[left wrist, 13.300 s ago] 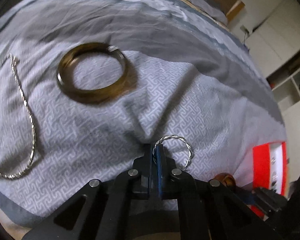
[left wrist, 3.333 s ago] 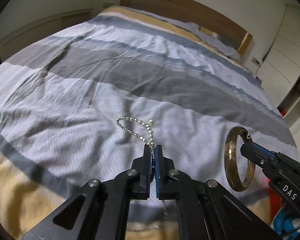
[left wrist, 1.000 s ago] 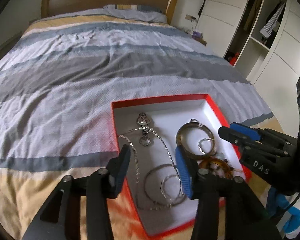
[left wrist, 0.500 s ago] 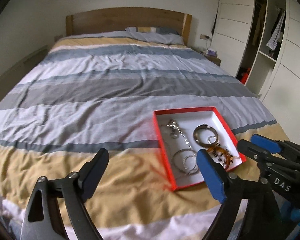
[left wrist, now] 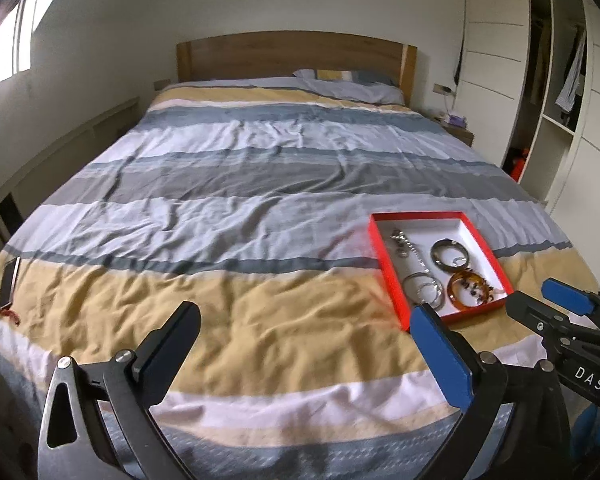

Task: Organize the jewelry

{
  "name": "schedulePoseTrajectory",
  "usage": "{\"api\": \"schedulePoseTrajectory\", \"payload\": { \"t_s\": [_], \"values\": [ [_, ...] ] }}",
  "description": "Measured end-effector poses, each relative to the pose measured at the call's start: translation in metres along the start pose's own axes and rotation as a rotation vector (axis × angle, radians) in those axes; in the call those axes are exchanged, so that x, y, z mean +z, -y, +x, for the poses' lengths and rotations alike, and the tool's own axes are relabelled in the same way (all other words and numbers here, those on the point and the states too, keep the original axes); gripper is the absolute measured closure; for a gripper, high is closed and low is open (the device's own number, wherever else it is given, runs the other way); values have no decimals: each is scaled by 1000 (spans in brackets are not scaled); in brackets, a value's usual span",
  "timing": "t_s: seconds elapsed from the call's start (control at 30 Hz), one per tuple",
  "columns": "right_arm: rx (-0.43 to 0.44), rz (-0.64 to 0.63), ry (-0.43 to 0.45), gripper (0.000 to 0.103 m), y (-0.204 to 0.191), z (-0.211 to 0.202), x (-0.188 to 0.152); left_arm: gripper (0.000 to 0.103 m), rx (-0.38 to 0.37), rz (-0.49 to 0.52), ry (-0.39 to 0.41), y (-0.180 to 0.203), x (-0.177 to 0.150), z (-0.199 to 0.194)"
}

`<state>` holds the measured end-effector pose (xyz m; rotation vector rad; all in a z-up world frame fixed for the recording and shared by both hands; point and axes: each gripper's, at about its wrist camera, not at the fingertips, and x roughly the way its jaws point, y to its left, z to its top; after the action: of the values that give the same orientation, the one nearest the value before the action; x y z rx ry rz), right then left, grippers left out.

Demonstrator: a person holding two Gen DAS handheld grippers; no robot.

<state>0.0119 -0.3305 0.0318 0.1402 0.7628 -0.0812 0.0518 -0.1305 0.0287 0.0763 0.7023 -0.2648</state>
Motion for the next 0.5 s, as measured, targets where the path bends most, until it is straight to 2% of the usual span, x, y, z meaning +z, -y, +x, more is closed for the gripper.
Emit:
{"api": "schedulePoseTrajectory", "payload": {
  "t_s": [0.2, 0.5],
  "values": [
    [0, -10, 5, 33, -11, -10, -16, 1, 25, -2, 19, -14, -16, -21],
    [-9, -6, 12, 32, -17, -23, -37, 1, 33, 6, 39, -20, -33, -38]
  ]
}}
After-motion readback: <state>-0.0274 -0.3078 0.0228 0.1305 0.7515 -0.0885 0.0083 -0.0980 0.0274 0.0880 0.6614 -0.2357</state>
